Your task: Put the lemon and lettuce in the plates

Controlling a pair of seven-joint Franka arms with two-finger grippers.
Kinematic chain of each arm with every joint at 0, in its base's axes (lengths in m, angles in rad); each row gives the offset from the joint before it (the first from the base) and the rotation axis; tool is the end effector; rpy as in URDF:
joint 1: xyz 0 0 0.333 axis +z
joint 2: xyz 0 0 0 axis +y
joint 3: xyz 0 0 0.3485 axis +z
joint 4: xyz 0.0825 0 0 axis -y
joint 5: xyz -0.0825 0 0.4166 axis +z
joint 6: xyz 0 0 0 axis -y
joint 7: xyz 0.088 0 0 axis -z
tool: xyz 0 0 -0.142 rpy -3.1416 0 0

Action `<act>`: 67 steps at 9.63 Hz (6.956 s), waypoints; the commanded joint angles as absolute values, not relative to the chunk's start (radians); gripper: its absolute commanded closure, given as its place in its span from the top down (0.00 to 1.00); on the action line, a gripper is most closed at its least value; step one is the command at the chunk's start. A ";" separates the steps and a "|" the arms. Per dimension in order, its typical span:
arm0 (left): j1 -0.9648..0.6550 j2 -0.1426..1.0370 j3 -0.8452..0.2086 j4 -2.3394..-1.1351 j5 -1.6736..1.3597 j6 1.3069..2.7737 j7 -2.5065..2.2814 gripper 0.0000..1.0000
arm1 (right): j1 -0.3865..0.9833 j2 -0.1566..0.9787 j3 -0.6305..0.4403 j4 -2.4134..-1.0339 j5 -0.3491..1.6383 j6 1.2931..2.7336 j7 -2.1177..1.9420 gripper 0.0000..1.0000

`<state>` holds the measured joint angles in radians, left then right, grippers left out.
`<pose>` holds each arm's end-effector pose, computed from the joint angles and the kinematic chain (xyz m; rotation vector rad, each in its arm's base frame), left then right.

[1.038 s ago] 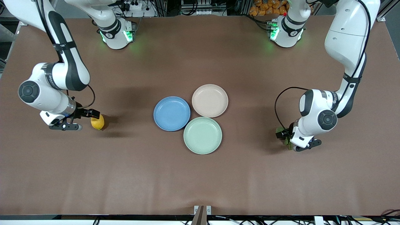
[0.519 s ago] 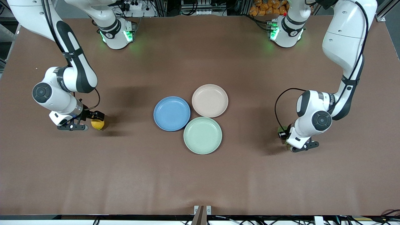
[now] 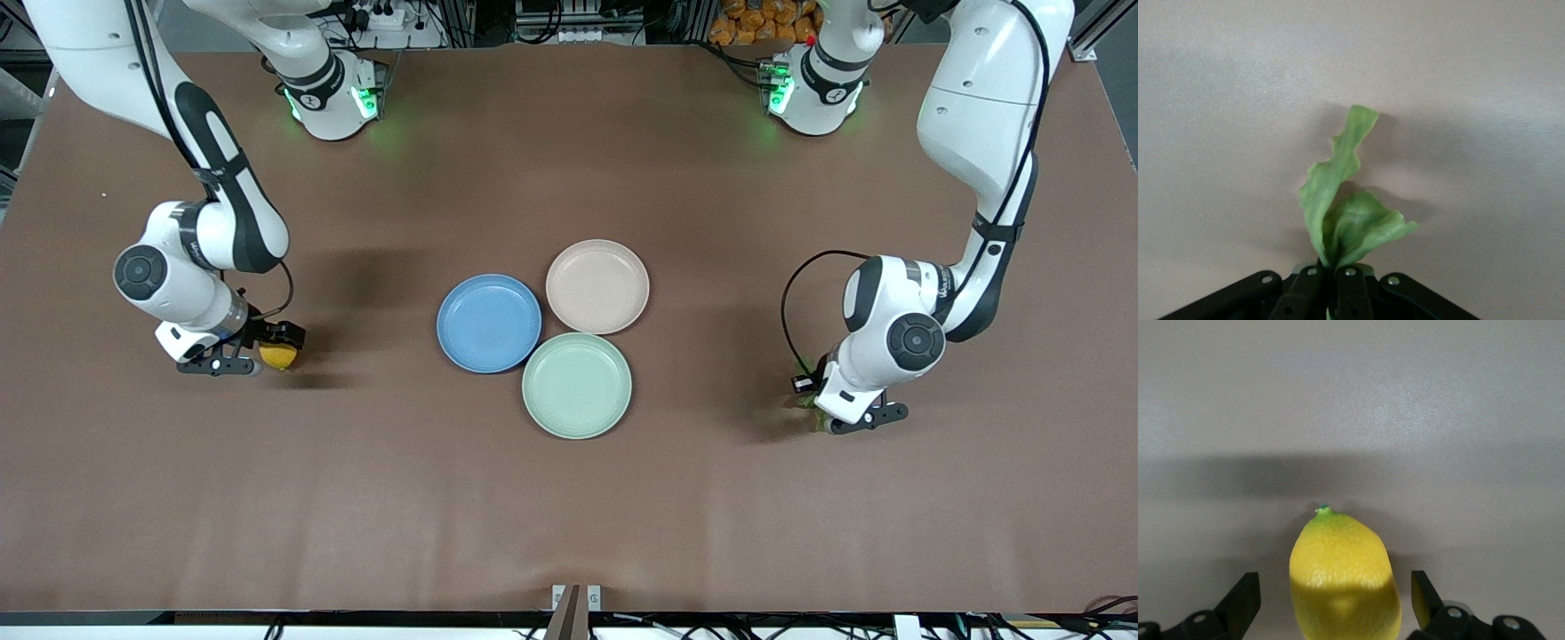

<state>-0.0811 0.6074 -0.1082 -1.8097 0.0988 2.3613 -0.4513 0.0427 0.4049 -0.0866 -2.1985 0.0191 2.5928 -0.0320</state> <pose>0.6741 -0.1222 0.1702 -3.1028 -0.3232 0.0725 0.5836 -0.0274 0.1634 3.1175 -0.0334 -0.0153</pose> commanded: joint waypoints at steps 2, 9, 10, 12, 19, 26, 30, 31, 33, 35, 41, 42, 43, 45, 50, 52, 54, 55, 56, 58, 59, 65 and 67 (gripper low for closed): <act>-0.089 0.424 -0.159 -1.969 0.130 2.352 -0.482 0.00 | 0.031 0.431 -0.083 -2.210 0.011 2.635 -0.043 1.00; -0.087 0.327 -0.343 -2.074 0.127 2.352 -0.626 0.00 | 0.018 0.466 -0.081 -2.226 0.011 2.704 -0.043 0.67; -0.087 0.327 -0.371 -2.074 0.127 2.352 -0.640 0.00 | 0.018 0.468 -0.080 -2.224 0.011 2.703 -0.041 0.52; -0.090 0.334 -0.448 -2.074 0.127 2.358 -0.747 0.00 | 0.017 0.468 -0.080 -2.223 0.012 2.694 -0.040 0.30; -0.224 0.359 -0.531 -2.074 0.129 2.359 -0.983 0.00 | 0.029 0.451 -0.022 -2.068 0.025 2.378 -0.031 0.17; -0.307 0.423 -0.528 -2.039 0.130 2.362 -1.011 0.00 | 0.057 0.442 0.104 -1.945 0.058 2.218 0.003 0.17; -0.336 0.491 -0.523 -2.003 0.135 2.362 -1.009 0.00 | 0.211 0.445 0.123 -1.888 0.061 2.214 0.223 0.18; -0.334 0.503 -0.522 -2.003 0.181 2.361 -1.011 0.00 | 0.241 0.446 0.123 -1.884 0.061 2.215 0.254 0.18; -0.334 0.535 -0.522 -1.994 0.233 2.361 -1.035 0.00 | 0.297 0.448 0.123 -1.875 0.061 2.218 0.352 0.18; -0.334 0.563 -0.522 -1.961 0.244 2.361 -1.052 0.00 | 0.350 0.451 0.121 -1.859 0.061 2.227 0.446 0.18; -0.322 0.558 -0.488 -1.902 0.281 2.332 -1.077 1.00 | 0.448 0.537 0.118 -1.850 0.051 2.361 0.575 0.18; -0.316 0.557 -0.476 -1.867 0.282 2.295 -1.071 1.00 | 0.452 0.560 0.118 -1.850 0.048 2.396 0.592 0.18; -0.314 0.555 -0.463 -1.833 0.282 2.264 -1.057 1.00 | 0.471 0.581 0.114 -1.850 0.043 2.422 0.615 0.18; -0.313 0.551 -0.428 -1.764 0.282 2.202 -1.014 1.00 | 0.477 0.609 0.110 -1.850 0.041 2.460 0.615 0.18; -0.249 0.503 -0.380 -1.735 0.282 2.145 -0.963 1.00 | 0.482 0.635 0.110 -1.850 -0.015 2.470 0.617 0.34; -0.195 0.485 -0.380 -1.720 0.282 2.102 -0.928 1.00 | 0.482 0.637 0.110 -1.850 -0.015 2.468 0.632 1.00; -0.143 0.482 -0.380 -1.636 0.282 1.995 -0.861 1.00 | 0.477 0.635 0.110 -1.850 -0.014 2.467 0.630 1.00; -0.121 0.482 -0.382 -1.594 0.273 1.941 -0.832 1.00 | 0.471 0.631 0.112 -1.848 -0.014 2.458 0.630 1.00; -0.109 0.479 -0.382 -1.583 0.273 1.907 -0.803 1.00 | 0.466 0.629 0.112 -1.844 -0.012 2.453 0.626 1.00; -0.078 0.451 -0.388 -1.583 0.265 1.890 -0.767 1.00 | 0.443 0.621 0.113 -1.810 -0.009 2.421 0.620 1.00; -0.072 0.439 -0.393 -1.588 0.265 1.864 -0.770 1.00 | 0.433 0.621 0.114 -1.769 -0.006 2.355 0.618 1.00; -0.115 0.240 -0.216 -1.768 0.051 1.706 -0.599 1.00 | 0.316 0.621 0.114 -1.494 -0.002 2.001 0.502 1.00; -0.106 0.161 -0.184 -1.860 0.028 1.748 -0.542 1.00 | 0.264 0.617 0.114 -1.476 -0.002 1.974 0.352 1.00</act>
